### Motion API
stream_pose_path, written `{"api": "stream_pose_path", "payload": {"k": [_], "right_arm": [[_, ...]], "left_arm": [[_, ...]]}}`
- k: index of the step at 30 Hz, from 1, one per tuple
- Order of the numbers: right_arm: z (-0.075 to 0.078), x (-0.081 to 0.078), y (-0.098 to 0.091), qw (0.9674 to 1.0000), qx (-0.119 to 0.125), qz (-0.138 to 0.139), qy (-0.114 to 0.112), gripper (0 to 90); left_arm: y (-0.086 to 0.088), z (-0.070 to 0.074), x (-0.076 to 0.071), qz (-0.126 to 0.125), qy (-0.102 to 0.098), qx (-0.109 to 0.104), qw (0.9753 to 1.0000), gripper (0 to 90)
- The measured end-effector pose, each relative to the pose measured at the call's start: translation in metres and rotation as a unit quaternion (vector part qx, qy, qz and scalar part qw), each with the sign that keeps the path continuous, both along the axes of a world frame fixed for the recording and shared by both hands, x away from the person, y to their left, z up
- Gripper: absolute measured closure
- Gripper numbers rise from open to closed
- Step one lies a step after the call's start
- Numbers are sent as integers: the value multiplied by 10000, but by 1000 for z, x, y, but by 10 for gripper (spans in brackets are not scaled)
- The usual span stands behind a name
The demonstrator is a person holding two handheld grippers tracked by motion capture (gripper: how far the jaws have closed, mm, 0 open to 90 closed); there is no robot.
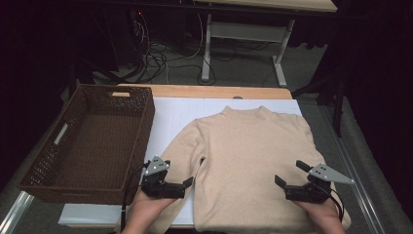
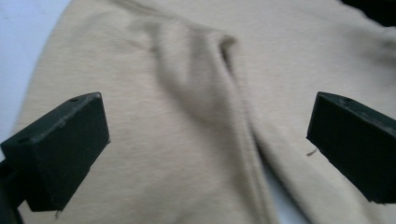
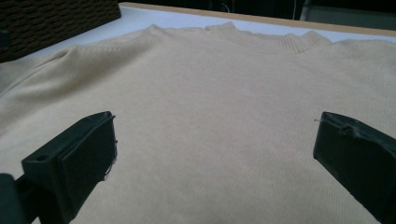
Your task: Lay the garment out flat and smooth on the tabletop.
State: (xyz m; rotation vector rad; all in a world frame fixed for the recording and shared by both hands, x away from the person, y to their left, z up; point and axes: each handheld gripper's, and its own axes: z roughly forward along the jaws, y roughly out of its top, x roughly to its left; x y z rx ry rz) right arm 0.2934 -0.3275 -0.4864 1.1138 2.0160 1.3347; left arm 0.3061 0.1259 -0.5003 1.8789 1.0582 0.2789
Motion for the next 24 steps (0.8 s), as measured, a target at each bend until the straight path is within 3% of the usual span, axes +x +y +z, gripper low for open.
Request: {"api": "stream_pose_path", "payload": {"k": [5,11,13,17,22,24], "right_arm": [[0,-8,-7,10000,1,35,-52,0],[-1,-13,-10,9999,-78,34,-77,0],[-1,-14,-9,9999,-124,45,-57,0],[-1,-17,-7,9999,-147,55,-44,0],[-3,-16,-4,9998,-195,99,-27,0],[-4,-16,-3,9997,-223,111,4,0]], "left_arm": [[1,-3,7,207,170,467,9985,0],[-3,-9,10,261,469,821,9952,0],[-3,-12,12,210,518,849,9948,0],[-3,-15,14,286,624,1089,9917,0],[-2,-18,17,407,878,1392,9855,0],[-2,-18,17,432,892,1426,9848,0]]}}
